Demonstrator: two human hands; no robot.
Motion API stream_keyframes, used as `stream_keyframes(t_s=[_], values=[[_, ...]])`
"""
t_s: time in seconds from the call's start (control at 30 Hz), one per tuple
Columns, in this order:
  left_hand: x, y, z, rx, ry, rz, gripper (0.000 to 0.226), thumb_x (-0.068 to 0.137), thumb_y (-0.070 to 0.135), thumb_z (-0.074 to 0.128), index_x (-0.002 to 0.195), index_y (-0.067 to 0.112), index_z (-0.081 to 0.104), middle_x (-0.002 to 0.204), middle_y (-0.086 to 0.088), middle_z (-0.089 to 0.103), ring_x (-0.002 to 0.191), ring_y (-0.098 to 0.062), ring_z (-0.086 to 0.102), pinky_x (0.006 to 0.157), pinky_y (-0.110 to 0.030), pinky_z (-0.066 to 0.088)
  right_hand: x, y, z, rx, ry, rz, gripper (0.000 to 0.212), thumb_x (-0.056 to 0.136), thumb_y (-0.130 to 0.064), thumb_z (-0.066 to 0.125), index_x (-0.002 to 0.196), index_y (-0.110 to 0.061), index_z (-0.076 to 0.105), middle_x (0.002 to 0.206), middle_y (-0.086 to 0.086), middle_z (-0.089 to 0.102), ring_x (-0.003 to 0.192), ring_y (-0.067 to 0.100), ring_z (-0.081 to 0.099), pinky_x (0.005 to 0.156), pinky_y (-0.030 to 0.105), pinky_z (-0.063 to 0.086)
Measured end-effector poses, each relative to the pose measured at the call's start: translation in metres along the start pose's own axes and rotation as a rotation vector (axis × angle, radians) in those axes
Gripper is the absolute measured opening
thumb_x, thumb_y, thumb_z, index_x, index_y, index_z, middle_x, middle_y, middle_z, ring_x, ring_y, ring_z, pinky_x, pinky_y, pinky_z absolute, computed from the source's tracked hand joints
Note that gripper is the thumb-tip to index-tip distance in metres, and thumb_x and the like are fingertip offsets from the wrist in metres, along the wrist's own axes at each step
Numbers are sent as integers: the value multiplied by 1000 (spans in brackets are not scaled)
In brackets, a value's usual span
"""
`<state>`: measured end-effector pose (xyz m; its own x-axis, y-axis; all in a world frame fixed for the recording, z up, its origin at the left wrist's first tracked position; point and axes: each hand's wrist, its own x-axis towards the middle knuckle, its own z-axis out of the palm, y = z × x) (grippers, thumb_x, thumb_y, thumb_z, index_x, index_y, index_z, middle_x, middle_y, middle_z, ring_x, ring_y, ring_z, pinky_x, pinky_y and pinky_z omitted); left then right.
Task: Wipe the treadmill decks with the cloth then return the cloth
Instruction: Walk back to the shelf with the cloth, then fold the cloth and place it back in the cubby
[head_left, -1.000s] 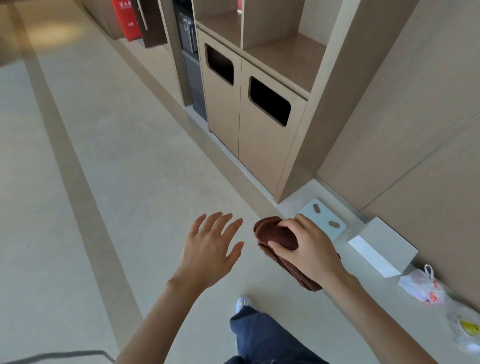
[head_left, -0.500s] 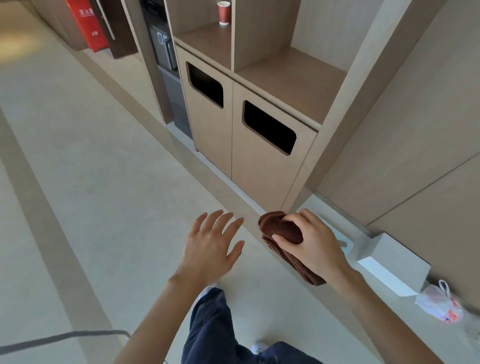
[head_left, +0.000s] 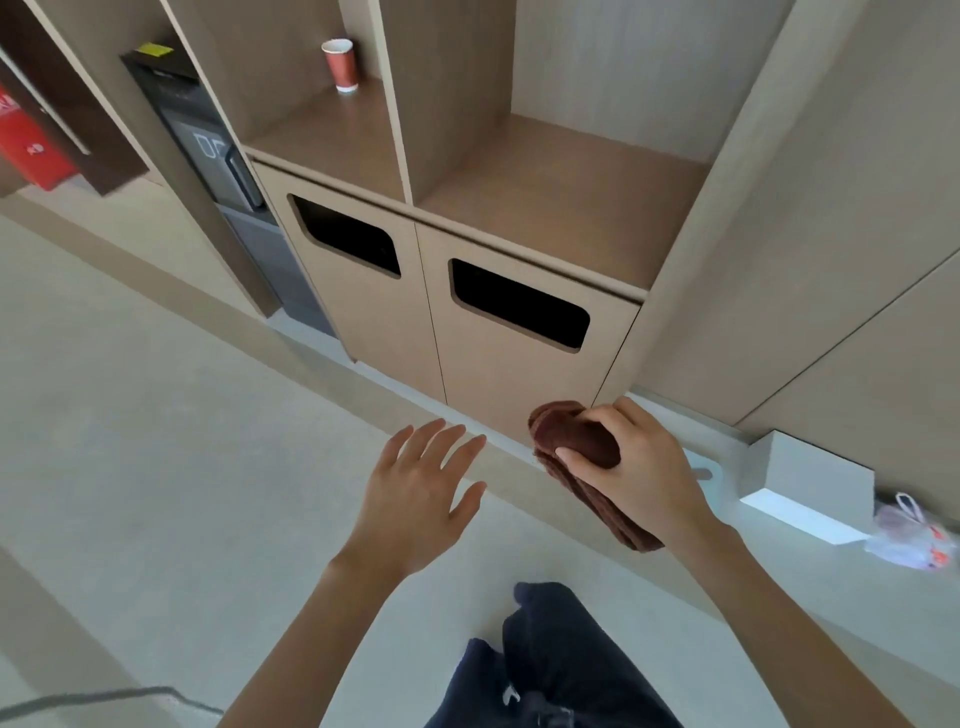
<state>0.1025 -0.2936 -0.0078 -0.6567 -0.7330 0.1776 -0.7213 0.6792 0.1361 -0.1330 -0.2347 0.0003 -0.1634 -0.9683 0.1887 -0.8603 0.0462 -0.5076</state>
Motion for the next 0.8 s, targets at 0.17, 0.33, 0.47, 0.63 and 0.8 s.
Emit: stream_keyframes(t_s=[0.17, 0.33, 0.47, 0.63, 0.8], values=[[65, -27, 15, 21, 13, 58, 42, 85, 38, 62, 123, 19, 61, 122, -5, 63, 117, -28, 57, 99, -47, 42, 57, 17, 11, -4, 23, 42, 35, 76, -42, 70, 100, -18, 62, 91, -1, 55, 77, 20, 58, 64, 33, 52], [137, -41, 21, 14, 9, 128, 42, 86, 37, 61, 124, 18, 60, 124, -6, 62, 118, -28, 56, 100, -46, 42, 124, 43, 16, -2, 37, 50, 34, 76, -40, 71, 99, -16, 63, 92, 0, 56, 79, 22, 58, 65, 36, 52], [192, -54, 26, 26, -6, 125, 43, 88, 36, 59, 126, 17, 59, 125, -8, 61, 120, -29, 54, 102, -48, 42, 171, 64, 17, -5, 42, 69, 33, 75, -38, 73, 98, -15, 64, 90, 1, 56, 82, 22, 58, 66, 27, 45], [246, -66, 35, 16, -7, 136, 44, 88, 35, 58, 127, 14, 58, 125, -9, 61, 120, -29, 54, 101, -47, 42, 216, 88, 18, -20, 22, 95, 35, 76, -41, 71, 101, -18, 64, 94, -1, 59, 85, 21, 60, 71, 26, 43], [289, -78, 50, 15, -1, 205, 44, 84, 32, 64, 124, 14, 61, 120, -9, 64, 115, -29, 58, 97, -46, 46, 251, 98, 20, -29, 31, 153, 35, 77, -43, 69, 102, -20, 64, 93, -2, 57, 84, 22, 59, 68, 30, 46]])
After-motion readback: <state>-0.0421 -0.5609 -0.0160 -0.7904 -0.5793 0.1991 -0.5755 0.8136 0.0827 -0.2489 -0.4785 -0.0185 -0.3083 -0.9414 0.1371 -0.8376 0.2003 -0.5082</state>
